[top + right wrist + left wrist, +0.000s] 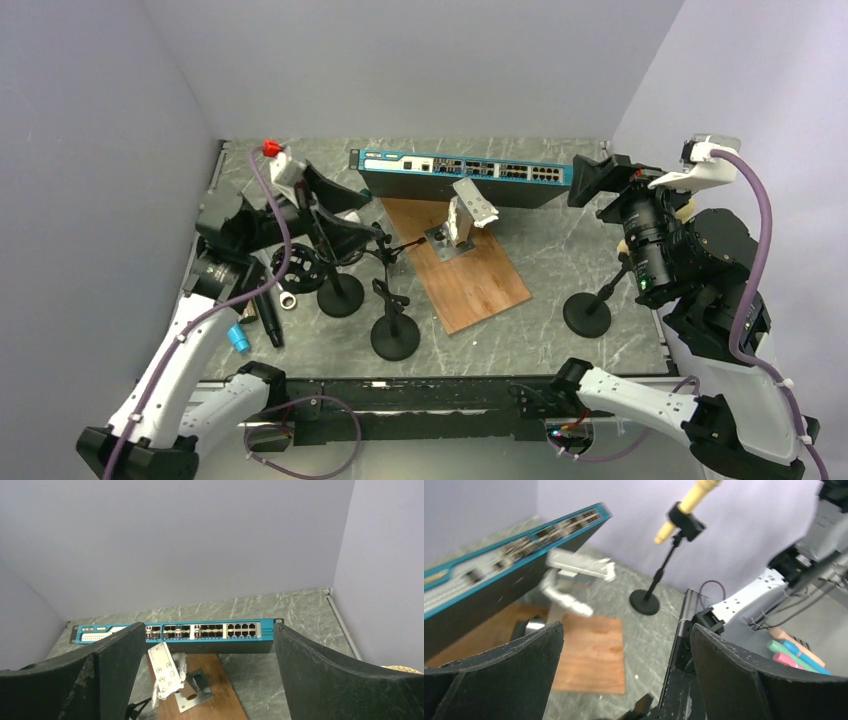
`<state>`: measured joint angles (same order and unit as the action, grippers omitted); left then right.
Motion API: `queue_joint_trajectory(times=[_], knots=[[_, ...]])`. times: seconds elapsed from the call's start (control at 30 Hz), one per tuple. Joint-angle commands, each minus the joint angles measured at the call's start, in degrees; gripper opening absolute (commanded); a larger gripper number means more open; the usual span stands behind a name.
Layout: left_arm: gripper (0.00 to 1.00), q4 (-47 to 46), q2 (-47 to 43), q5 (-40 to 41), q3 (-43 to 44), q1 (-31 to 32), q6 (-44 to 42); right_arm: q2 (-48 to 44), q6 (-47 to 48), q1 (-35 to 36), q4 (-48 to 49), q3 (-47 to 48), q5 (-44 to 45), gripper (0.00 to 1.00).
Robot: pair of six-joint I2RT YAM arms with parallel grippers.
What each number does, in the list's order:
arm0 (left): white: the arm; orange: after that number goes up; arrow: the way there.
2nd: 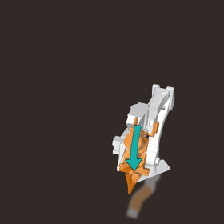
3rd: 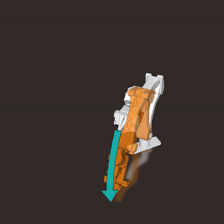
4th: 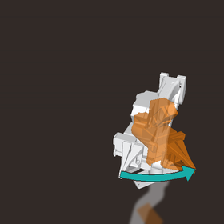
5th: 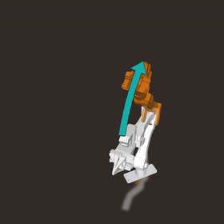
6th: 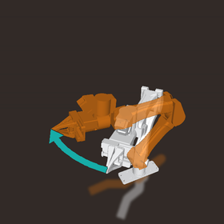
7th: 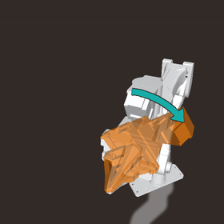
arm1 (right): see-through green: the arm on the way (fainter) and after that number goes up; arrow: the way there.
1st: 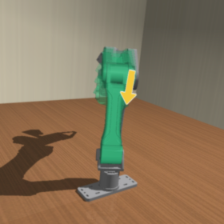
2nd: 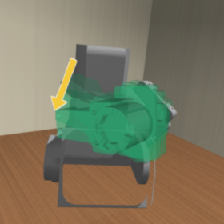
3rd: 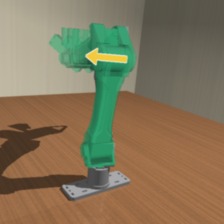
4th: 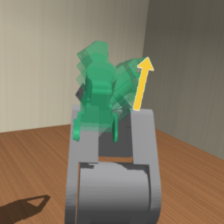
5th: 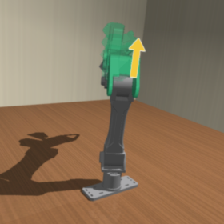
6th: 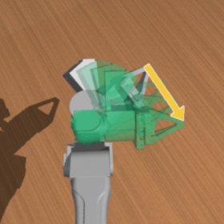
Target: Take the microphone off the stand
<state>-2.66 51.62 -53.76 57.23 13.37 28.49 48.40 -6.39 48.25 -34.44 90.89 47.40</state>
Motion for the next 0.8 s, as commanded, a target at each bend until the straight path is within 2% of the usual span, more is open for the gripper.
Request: queue_joint_trajectory(times=[0.0, 0.23, 0.3, 0.43, 0.6, 0.7, 0.77], knots=[[0.99, -9.59, -1.67, 9.35, 3.13, 13.96, -7.96, -1.90, 1.42, -0.06, 2.49, -1.80, -0.27, 1.00], [0.99, -16.06, 10.02, 25.42, 7.68, 35.16, -20.34, -3.93, 0.19, -0.07, 3.06, -3.16, 1.84, 1.00], [0.99, -17.99, 15.16, 28.52, 9.96, 38.96, -22.18, -4.13, -0.19, -0.08, 2.21, -3.04, 3.34, 1.00], [0.99, -18.85, 23.04, 31.08, 15.38, 42.51, -21.51, -3.17, -1.45, -0.03, -1.60, -1.16, 10.79, 1.00], [0.99, -17.24, 24.73, 30.55, 17.89, 44.38, -23.34, -0.35, 2.28, -0.09, -3.94, -0.14, 21.89, 1.00], [0.99, -15.72, 23.05, 30.44, 17.22, 44.43, -24.10, 1.21, 10.43, -0.07, 0.63, -2.34, 28.69, 1.00], [0.99, -15.10, 21.51, 30.61, 15.83, 44.40, -24.67, 1.34, 17.50, -0.13, 9.28, -4.69, 31.89, 1.00]])
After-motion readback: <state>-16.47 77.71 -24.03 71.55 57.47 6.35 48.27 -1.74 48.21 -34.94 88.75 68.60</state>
